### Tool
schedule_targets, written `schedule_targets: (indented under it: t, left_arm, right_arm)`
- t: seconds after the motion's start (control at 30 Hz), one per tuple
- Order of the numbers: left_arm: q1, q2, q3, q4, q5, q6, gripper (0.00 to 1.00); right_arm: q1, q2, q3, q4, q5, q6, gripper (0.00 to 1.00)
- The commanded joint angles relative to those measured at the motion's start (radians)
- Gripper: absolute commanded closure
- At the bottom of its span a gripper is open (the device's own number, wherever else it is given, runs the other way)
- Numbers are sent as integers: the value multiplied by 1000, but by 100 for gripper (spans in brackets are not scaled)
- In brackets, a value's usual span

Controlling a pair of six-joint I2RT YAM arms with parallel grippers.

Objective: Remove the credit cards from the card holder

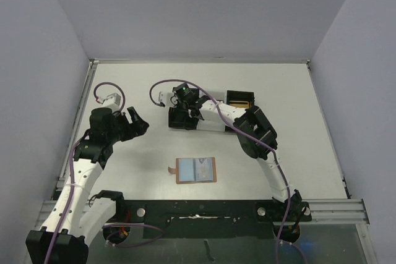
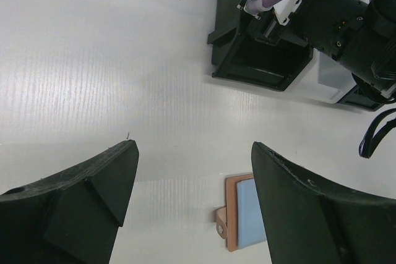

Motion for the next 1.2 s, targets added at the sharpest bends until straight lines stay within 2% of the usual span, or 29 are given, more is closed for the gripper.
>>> schedule_targets:
  t: [0.0,0.57,0.97,1.17]
  left_arm:
    - [5,3,2,67,26,18,27]
    - [5,11,1,79,42,21,28]
    - [6,17,1,76,47,21,28]
    - [5,18,0,79,44,22,28]
  right_arm:
    - [-12,5,58,-3,-19,35,47]
    - [-23,-4,77,-20,-57,72,30]
    - [-30,-4,105,34,-10,155,28]
    - [-31,-79,67,82,-45,236,27]
